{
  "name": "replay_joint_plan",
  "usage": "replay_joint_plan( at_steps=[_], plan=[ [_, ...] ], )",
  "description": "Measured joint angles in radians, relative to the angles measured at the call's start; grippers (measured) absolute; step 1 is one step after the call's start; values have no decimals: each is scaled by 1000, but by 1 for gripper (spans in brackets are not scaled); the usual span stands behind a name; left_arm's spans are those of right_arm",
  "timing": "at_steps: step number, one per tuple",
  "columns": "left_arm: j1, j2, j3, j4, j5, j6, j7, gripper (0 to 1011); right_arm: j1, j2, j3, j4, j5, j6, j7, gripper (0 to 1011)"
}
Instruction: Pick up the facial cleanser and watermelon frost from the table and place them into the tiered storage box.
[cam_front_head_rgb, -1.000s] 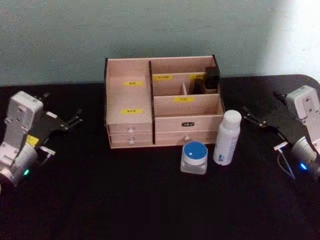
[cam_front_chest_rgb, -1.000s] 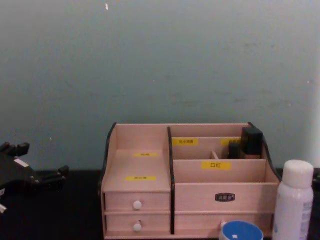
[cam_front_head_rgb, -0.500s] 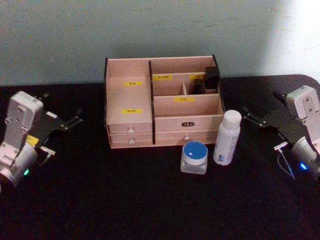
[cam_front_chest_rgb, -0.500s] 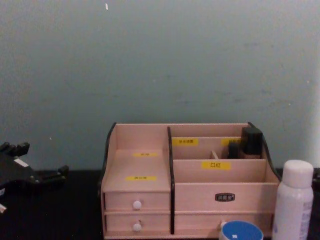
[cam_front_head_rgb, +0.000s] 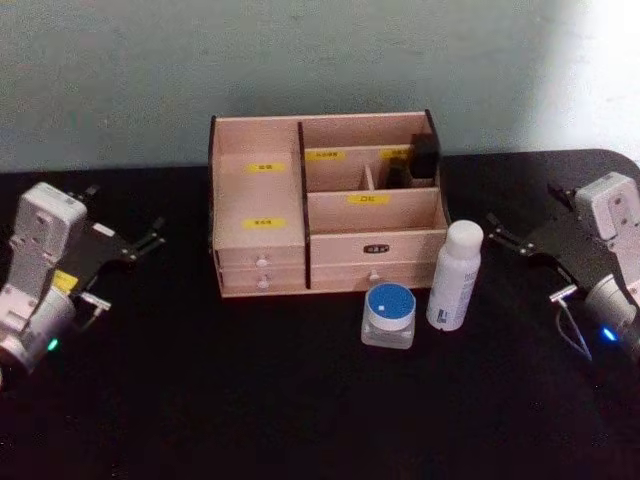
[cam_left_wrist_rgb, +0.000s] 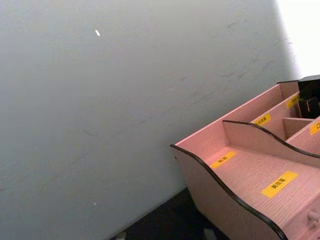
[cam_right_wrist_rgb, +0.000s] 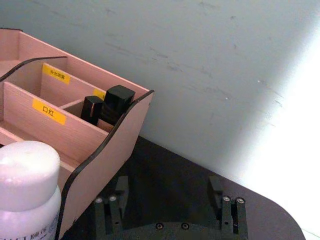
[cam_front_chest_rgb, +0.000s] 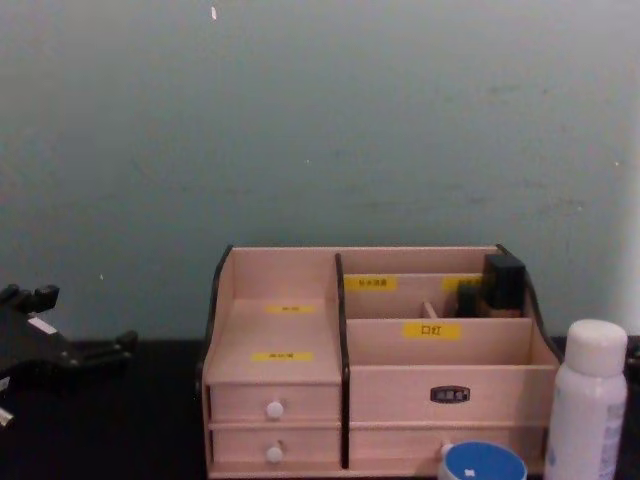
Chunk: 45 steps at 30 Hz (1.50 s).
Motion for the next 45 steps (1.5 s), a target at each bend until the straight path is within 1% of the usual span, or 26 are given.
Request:
replay_joint_plan(
  at_steps=[3, 7, 8, 10, 11, 13, 14, 17, 19, 21, 22, 26, 27, 29, 31, 35, 39, 40, 43, 44, 45],
  plan=[
    [0, 0, 0, 0, 0, 0, 0, 1001, -18, 3, 15, -16, 5, 0, 8, 1002],
    [0, 0, 0, 0, 0, 0, 0, 1001, -56, 17, 36, -55, 17, 6, 17, 1003],
    [0, 0, 0, 0, 0, 0, 0, 1001, -74, 24, 45, -73, 24, 11, 21, 1002],
    [0, 0, 0, 0, 0, 0, 0, 1001, -92, 32, 53, -92, 28, 17, 24, 1003],
    [0, 0, 0, 0, 0, 0, 0, 1001, -115, 42, 62, -114, 35, 27, 27, 1003],
    [0, 0, 0, 0, 0, 0, 0, 1001, -140, 54, 72, -138, 43, 37, 30, 1003],
    [0, 0, 0, 0, 0, 0, 0, 1001, -164, 64, 82, -162, 50, 47, 33, 1003],
    [0, 0, 0, 0, 0, 0, 0, 1001, -199, 79, 96, -194, 61, 63, 38, 1003],
    [0, 0, 0, 0, 0, 0, 0, 1001, -246, 100, 114, -238, 79, 81, 54, 1003],
    [0, 0, 0, 0, 0, 0, 0, 1001, -266, 110, 122, -257, 92, 89, 67, 1003],
    [0, 0, 0, 0, 0, 0, 0, 1001, -284, 118, 128, -277, 105, 93, 84, 1003],
    [0, 0, 0, 0, 0, 0, 0, 1001, -312, 128, 137, -305, 135, 97, 126, 1002],
    [0, 0, 0, 0, 0, 0, 0, 1001, -320, 129, 138, -315, 148, 97, 146, 1003],
    [0, 0, 0, 0, 0, 0, 0, 1001, -325, 127, 138, -321, 159, 99, 164, 1003],
    [0, 0, 0, 0, 0, 0, 0, 1001, -326, 117, 137, -323, 172, 100, 187, 1003],
    [0, 0, 0, 0, 0, 0, 0, 1001, -314, 90, 125, -314, 178, 104, 212, 1002],
    [0, 0, 0, 0, 0, 0, 0, 1001, -294, 54, 113, -292, 172, 110, 215, 1003],
    [0, 0, 0, 0, 0, 0, 0, 1001, -285, 39, 110, -283, 165, 112, 211, 1002],
    [0, 0, 0, 0, 0, 0, 0, 1001, -273, 16, 108, -269, 157, 115, 204, 1003],
    [0, 0, 0, 0, 0, 0, 0, 1001, -264, 1, 108, -259, 155, 115, 203, 1003],
    [0, 0, 0, 0, 0, 0, 0, 1001, -260, -7, 108, -253, 154, 115, 203, 1003]
  ],
)
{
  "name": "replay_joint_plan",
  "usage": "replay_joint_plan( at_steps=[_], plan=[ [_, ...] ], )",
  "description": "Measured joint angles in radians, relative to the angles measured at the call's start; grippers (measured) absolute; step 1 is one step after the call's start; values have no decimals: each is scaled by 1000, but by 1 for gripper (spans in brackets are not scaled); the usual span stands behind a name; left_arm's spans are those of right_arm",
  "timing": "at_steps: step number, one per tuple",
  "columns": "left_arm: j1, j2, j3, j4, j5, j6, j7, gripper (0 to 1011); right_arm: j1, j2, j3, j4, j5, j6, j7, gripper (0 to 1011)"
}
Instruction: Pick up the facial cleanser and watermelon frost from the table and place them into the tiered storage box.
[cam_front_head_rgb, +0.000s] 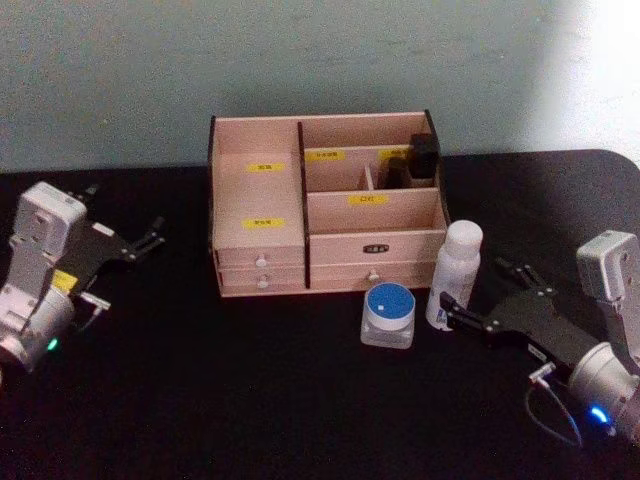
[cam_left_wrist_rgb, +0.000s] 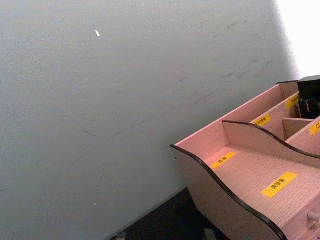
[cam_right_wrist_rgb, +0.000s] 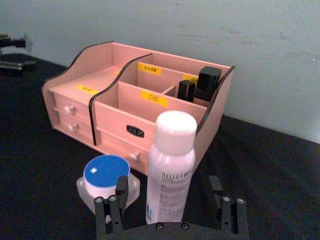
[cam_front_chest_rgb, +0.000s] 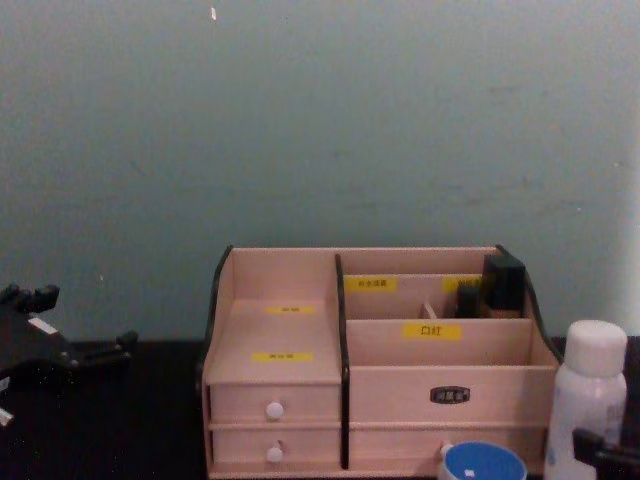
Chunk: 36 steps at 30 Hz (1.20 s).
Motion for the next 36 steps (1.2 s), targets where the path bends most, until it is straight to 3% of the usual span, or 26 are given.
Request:
replay_joint_plan(
  at_steps=[6, 13, 36],
  plan=[
    [0, 0, 0, 0, 0, 0, 0, 1001, 37, -57, 3, 43, -6, -1, -1, 1003],
    [0, 0, 0, 0, 0, 0, 0, 1001, 62, -92, 12, 78, -12, 7, 6, 1003],
    [0, 0, 0, 0, 0, 0, 0, 1001, 85, -126, 24, 107, -51, 27, 48, 1003]
  ],
)
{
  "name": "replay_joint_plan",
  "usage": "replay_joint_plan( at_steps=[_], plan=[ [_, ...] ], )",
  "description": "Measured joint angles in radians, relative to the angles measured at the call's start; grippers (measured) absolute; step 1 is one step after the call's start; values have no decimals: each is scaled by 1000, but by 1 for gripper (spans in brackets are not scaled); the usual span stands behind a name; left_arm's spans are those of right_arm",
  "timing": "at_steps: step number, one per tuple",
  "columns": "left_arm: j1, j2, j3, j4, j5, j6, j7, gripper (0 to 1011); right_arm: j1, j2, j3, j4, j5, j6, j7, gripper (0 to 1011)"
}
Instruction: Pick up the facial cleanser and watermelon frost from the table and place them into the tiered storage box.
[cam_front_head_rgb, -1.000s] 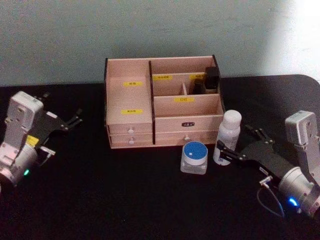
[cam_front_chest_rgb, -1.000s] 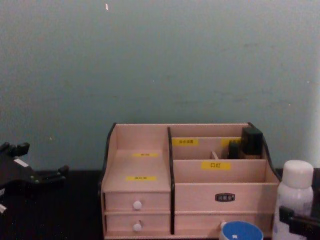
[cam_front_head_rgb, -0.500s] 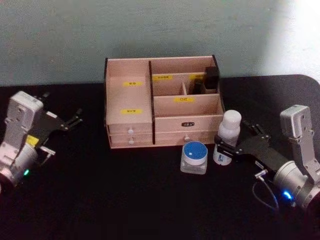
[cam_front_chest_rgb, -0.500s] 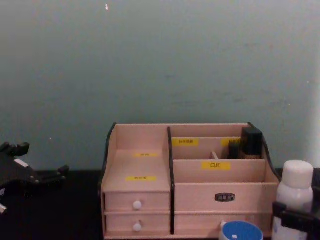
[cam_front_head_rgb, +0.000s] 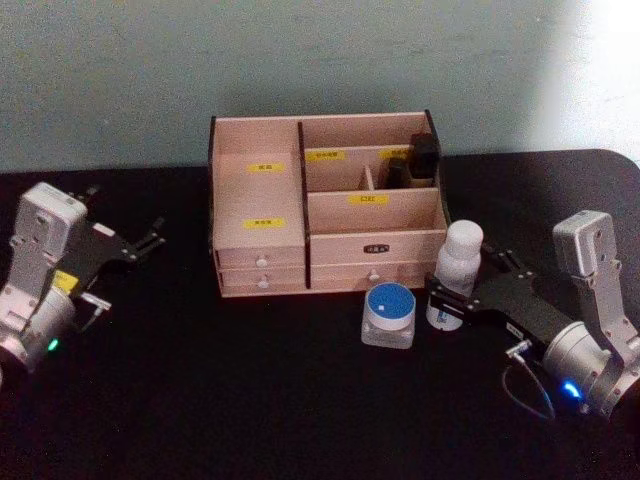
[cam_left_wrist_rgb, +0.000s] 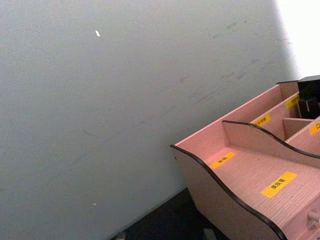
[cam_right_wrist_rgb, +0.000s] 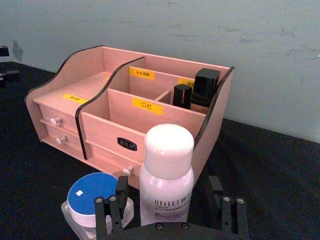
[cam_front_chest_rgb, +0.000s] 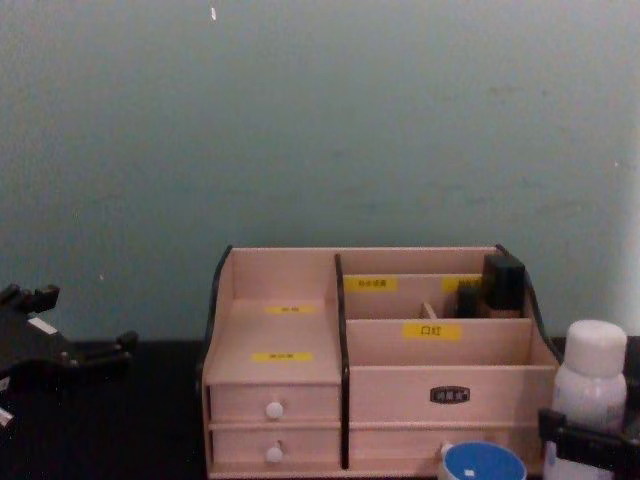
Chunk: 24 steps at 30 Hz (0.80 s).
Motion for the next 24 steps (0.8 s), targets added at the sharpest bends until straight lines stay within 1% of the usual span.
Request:
replay_joint_plan(
  at_steps=[3, 5, 6, 9, 11, 12, 13, 14, 16, 17, 19, 24],
  plan=[
    [0, 0, 0, 0, 0, 0, 0, 1001, 0, 0, 0, 0, 0, 0, 0, 997],
    [0, 0, 0, 0, 0, 0, 0, 1001, 0, 0, 0, 0, 1, -1, 0, 960],
    [0, 0, 0, 0, 0, 0, 0, 1001, 0, 0, 0, 0, 1, -1, 0, 924],
    [0, 0, 0, 0, 0, 0, 0, 1001, 0, 1, 0, 0, 2, -2, 0, 881],
    [0, 0, 0, 0, 0, 0, 0, 1001, 0, 1, 0, 0, 2, -2, 0, 809],
    [0, 0, 0, 0, 0, 0, 0, 1001, 0, 1, 0, 0, 3, -2, 0, 789],
    [0, 0, 0, 0, 0, 0, 0, 1001, 0, 1, 0, 0, 3, -2, 0, 733],
    [0, 0, 0, 0, 0, 0, 0, 1001, 0, 1, 0, 0, 3, -2, 0, 733],
    [0, 0, 0, 0, 0, 0, 0, 1001, 0, 1, 0, 0, 3, -3, 0, 674],
    [0, 0, 0, 0, 0, 0, 0, 1001, 0, 1, 0, 0, 4, -3, -1, 621],
    [0, 0, 0, 0, 0, 0, 0, 1001, 0, 1, 0, 0, 4, -3, -1, 595],
    [0, 0, 0, 0, 0, 0, 0, 1001, 0, 1, 0, 0, 4, -3, -1, 595]
  ],
)
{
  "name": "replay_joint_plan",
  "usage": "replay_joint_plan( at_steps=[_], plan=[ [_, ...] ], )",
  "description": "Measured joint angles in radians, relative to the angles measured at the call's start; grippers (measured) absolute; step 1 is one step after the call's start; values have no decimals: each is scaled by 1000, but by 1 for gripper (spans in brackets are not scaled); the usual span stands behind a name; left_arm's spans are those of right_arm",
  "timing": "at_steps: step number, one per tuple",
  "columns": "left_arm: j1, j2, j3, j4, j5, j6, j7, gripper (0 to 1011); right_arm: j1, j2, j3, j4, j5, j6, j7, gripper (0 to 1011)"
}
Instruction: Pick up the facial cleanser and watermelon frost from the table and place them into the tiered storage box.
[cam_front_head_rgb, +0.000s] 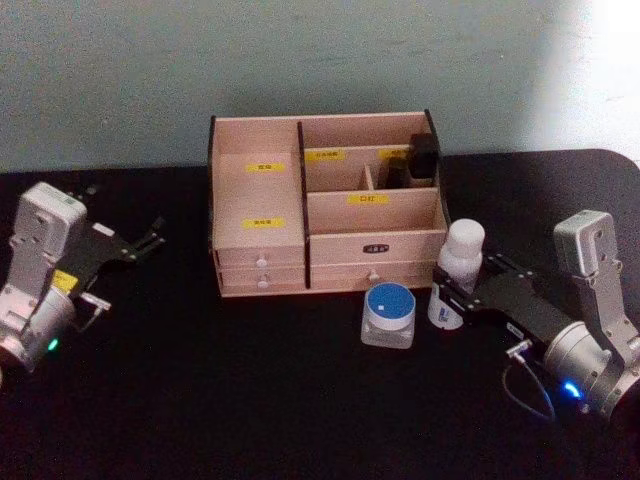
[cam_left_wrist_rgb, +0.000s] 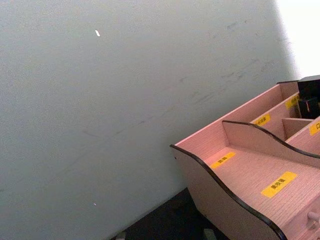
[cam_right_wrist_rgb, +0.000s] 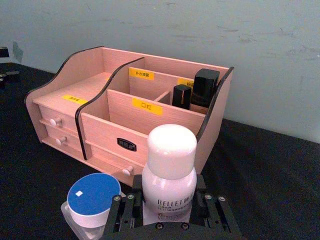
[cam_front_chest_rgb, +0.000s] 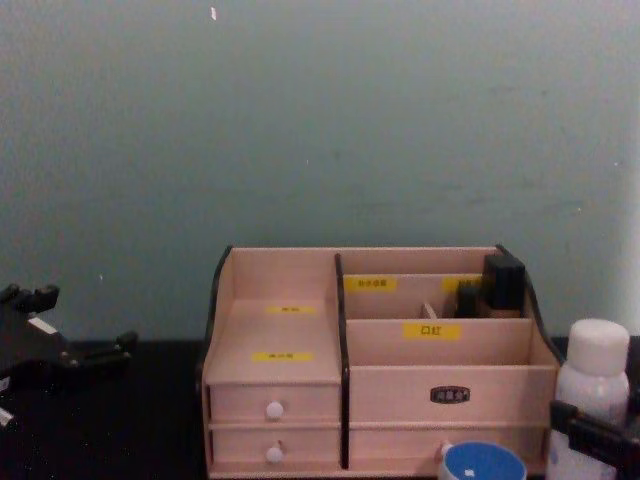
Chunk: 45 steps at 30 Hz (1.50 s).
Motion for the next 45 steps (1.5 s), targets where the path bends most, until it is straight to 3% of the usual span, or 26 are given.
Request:
replay_joint_plan(
  at_steps=[5, 13, 21, 28, 34, 35, 37, 45],
  plan=[
    [0, 0, 0, 0, 0, 0, 0, 1001, -13, 5, 11, -19, 2, -1, 16, 595],
    [0, 0, 0, 0, 0, 0, 0, 1001, -62, 43, 69, -138, 43, 51, 81, 596],
    [0, 0, 0, 0, 0, 0, 0, 1001, -36, 60, 101, -204, 81, 81, 129, 595],
    [0, 0, 0, 0, 0, 0, 0, 1001, 55, 44, 78, -174, 86, 85, 155, 595],
    [0, 0, 0, 0, 0, 0, 0, 1001, 173, 8, 25, -86, 76, 83, 177, 596],
    [0, 0, 0, 0, 0, 0, 0, 1001, 173, 8, 25, -86, 76, 83, 177, 595],
    [0, 0, 0, 0, 0, 0, 0, 1001, 229, -14, 1, -35, 66, 78, 185, 595],
    [0, 0, 0, 0, 0, 0, 0, 1001, 359, -73, -49, 111, 40, 56, 203, 595]
  ],
)
